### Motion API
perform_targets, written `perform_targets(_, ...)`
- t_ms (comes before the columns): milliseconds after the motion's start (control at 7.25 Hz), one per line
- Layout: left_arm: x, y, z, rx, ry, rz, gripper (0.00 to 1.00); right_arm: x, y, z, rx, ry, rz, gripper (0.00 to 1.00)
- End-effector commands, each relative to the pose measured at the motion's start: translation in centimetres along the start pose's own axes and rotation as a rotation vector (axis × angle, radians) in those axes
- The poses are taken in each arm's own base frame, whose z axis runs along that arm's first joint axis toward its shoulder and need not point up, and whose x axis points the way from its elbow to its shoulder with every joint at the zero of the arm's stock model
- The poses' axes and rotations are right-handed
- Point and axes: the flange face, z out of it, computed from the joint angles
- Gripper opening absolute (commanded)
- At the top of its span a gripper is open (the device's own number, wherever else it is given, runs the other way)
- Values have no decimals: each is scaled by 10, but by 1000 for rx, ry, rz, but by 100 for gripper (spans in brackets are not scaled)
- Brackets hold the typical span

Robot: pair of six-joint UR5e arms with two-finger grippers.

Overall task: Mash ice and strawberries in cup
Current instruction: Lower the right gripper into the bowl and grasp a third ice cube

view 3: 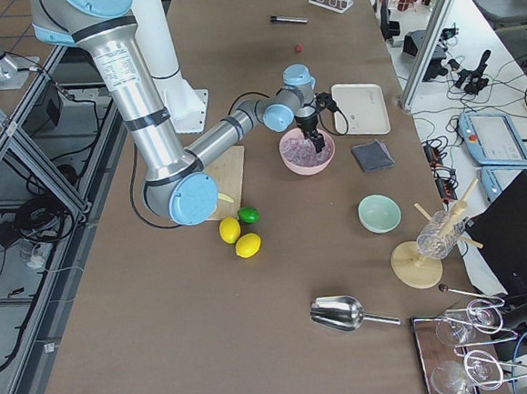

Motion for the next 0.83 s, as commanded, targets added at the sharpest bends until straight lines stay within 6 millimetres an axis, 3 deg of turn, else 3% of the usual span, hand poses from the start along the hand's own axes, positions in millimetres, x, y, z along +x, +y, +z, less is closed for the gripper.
perform_targets(0, 0, 0, -1, 1, 0, 0, 97, -11, 5, 6, -2, -11, 0, 87)
perform_targets(276, 1, 0, 0, 0, 1, 2, 97, -24, 8, 20, -20, -18, -18, 89)
perform_targets(689, 0, 0, -1, 1, 0, 2, 97, -33, 8, 22, -26, -28, -23, 89)
